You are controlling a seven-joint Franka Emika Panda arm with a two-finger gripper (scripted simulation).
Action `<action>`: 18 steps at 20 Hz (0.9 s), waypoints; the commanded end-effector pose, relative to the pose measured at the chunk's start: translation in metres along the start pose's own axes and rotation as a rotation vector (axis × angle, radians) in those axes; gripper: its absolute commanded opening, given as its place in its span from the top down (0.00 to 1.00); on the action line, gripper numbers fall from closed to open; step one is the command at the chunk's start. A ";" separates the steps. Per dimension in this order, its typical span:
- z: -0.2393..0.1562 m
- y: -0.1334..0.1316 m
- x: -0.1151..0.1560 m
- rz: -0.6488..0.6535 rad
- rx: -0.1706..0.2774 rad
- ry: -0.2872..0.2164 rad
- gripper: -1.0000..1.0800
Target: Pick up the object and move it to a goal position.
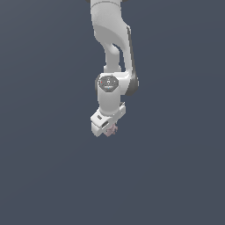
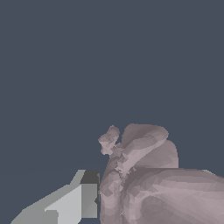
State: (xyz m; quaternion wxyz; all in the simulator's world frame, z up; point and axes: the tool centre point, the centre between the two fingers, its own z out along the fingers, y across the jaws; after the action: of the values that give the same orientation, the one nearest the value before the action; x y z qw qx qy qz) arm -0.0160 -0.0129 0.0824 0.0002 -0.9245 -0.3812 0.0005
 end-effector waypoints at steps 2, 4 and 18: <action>-0.027 -0.006 0.011 -0.001 -0.001 0.001 1.00; -0.045 -0.009 0.019 -0.001 -0.001 0.001 1.00; -0.191 -0.038 0.083 -0.002 -0.001 0.001 1.00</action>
State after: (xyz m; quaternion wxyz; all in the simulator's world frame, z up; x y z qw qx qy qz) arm 0.0140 0.0657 0.2572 -0.0002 -0.9241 -0.3822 -0.0005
